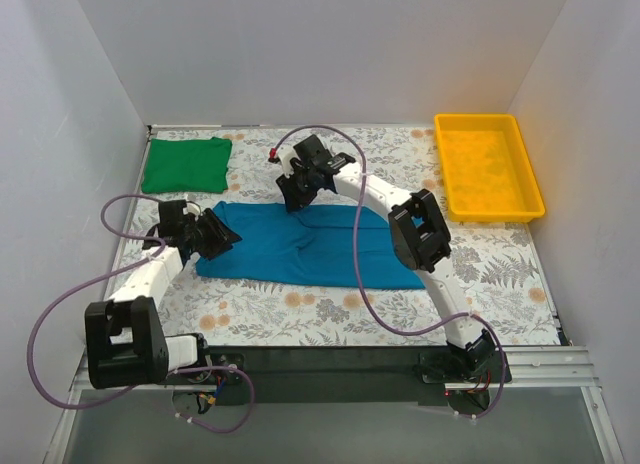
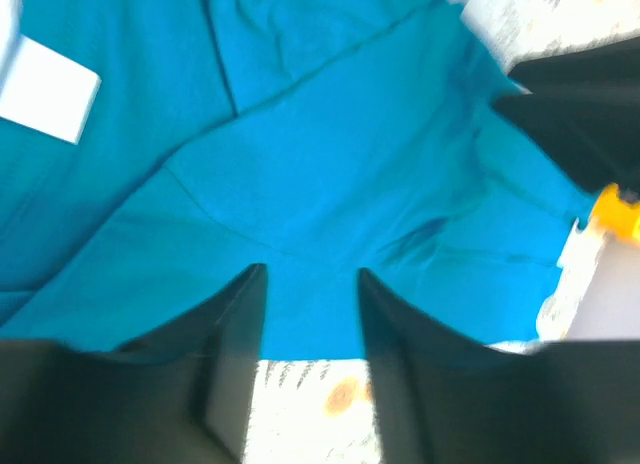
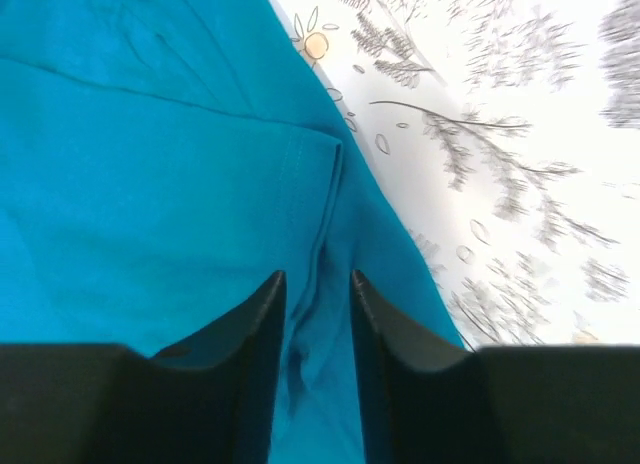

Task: Fold and stack the t-shirts
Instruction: Fold the tshirt

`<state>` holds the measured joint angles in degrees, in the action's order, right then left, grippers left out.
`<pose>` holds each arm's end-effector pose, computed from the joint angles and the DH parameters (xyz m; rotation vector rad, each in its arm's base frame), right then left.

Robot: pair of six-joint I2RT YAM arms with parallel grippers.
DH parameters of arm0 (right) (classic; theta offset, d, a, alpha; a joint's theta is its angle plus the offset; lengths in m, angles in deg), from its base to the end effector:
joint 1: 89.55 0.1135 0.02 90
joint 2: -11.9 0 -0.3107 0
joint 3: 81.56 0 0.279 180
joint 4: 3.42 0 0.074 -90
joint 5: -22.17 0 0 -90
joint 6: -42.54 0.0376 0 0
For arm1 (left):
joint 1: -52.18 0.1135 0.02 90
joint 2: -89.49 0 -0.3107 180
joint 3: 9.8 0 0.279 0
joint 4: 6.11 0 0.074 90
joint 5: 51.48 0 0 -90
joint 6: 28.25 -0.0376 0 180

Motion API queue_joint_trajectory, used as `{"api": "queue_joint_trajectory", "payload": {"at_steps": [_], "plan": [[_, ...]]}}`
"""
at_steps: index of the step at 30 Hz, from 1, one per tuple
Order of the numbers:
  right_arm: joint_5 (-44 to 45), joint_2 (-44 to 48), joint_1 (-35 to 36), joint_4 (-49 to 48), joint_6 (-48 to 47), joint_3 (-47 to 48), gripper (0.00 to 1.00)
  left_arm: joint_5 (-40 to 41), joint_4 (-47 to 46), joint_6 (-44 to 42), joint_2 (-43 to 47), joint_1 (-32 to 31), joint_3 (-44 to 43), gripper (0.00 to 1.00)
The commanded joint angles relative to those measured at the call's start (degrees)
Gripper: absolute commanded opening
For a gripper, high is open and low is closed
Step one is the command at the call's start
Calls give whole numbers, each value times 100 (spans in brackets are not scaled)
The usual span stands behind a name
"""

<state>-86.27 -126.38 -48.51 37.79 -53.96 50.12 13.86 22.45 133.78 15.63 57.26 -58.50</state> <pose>0.4468 0.4047 0.2069 -1.1283 2.1811 0.6606 0.2506 0.0065 0.2061 -1.5200 2.2150 -0.9728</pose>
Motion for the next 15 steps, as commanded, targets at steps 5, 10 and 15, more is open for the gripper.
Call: {"api": "queue_joint_trajectory", "payload": {"at_steps": [5,10,15], "plan": [[-1078,2274,-675,187,-1694,-1113,60,990,117,-84,892,98,-354,67],[-2479,3885,-1500,153,-3020,-3272,61,885,-14,-5,190,344,-661,66],[-3402,5722,-2248,31,-3638,-5094,61,963,-146,-57,-732,371,-1223,59]]}}
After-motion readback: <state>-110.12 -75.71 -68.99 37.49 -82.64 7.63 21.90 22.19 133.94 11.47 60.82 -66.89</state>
